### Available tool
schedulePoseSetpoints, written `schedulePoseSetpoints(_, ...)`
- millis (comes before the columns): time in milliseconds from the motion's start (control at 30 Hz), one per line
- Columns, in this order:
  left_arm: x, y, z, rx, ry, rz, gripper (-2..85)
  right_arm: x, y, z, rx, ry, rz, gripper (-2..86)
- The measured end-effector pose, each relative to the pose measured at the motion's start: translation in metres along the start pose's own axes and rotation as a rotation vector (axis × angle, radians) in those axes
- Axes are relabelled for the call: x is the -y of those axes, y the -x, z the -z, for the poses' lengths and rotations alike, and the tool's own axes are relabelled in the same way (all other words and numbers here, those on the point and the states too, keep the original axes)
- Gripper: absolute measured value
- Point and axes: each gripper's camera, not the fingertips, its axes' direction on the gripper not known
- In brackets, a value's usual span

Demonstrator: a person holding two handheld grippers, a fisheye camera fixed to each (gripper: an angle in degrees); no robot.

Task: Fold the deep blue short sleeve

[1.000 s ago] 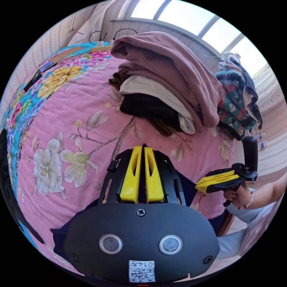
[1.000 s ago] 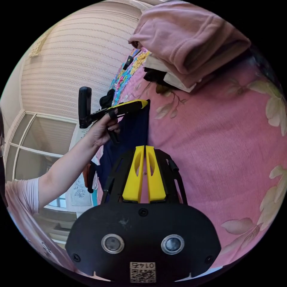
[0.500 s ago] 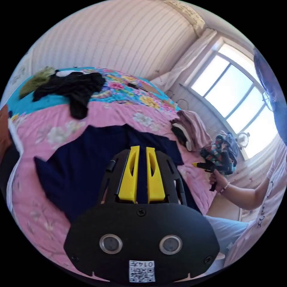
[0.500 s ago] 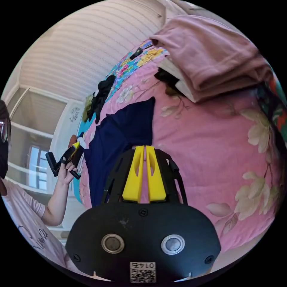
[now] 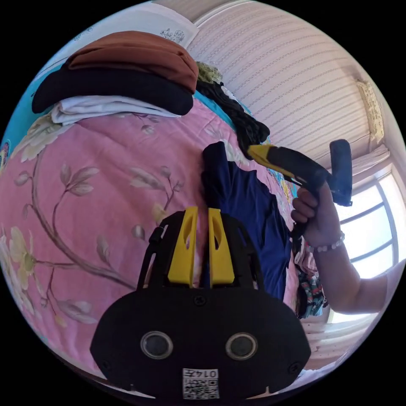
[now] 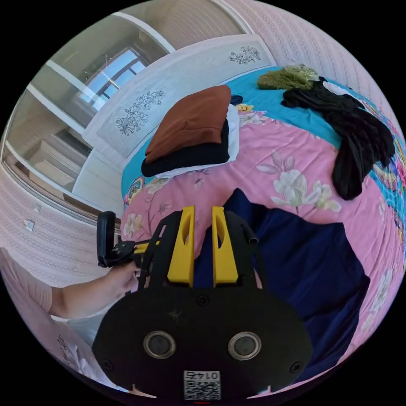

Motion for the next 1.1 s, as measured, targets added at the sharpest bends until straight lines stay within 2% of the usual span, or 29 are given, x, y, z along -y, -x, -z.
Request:
schedulePoseSetpoints(100,0.013,-0.003,-0.006,0.029,0.043,-0.025,4.4,0.031,-0.018,-0.050,-0.083,0.092,-0.097,6.8)
schedulePoseSetpoints(200,0.010,-0.011,0.003,-0.029,0.076,-0.107,0.2,0.033,-0.039,-0.069,-0.131,0.171,-0.187,1.6)
schedulePoseSetpoints(333,-0.011,-0.030,0.029,-0.037,0.081,-0.234,-0.8,-0.006,-0.052,-0.033,-0.064,0.006,-0.223,0.1)
schedulePoseSetpoints(467,-0.027,-0.041,0.033,-0.017,0.176,-0.309,-0.8,-0.036,-0.070,-0.029,-0.032,0.014,-0.288,0.0)
schedulePoseSetpoints(567,-0.038,-0.042,0.047,0.020,0.195,-0.304,-0.3,-0.026,-0.058,-0.033,0.021,0.010,-0.211,0.5)
schedulePoseSetpoints(667,-0.052,-0.031,0.077,-0.017,0.175,-0.208,-0.2,0.012,-0.018,-0.046,0.033,0.046,-0.009,1.6)
schedulePoseSetpoints(767,-0.067,-0.021,0.107,0.001,0.106,-0.121,-0.3,0.053,0.035,-0.074,0.091,0.135,0.228,3.1)
schedulePoseSetpoints(833,-0.072,-0.015,0.117,0.094,0.052,-0.097,0.3,0.076,0.067,-0.113,0.053,0.240,0.338,5.7)
schedulePoseSetpoints(933,-0.066,-0.004,0.113,0.089,0.042,-0.047,3.7,0.095,0.071,-0.167,-0.056,0.380,0.341,8.8)
schedulePoseSetpoints(1000,-0.063,-0.002,0.106,0.071,0.051,-0.044,5.9,0.101,0.065,-0.182,-0.145,0.404,0.333,9.6)
schedulePoseSetpoints(1100,-0.063,-0.008,0.087,0.070,0.127,-0.102,5.6,0.101,0.046,-0.186,-0.302,0.426,0.305,6.7)
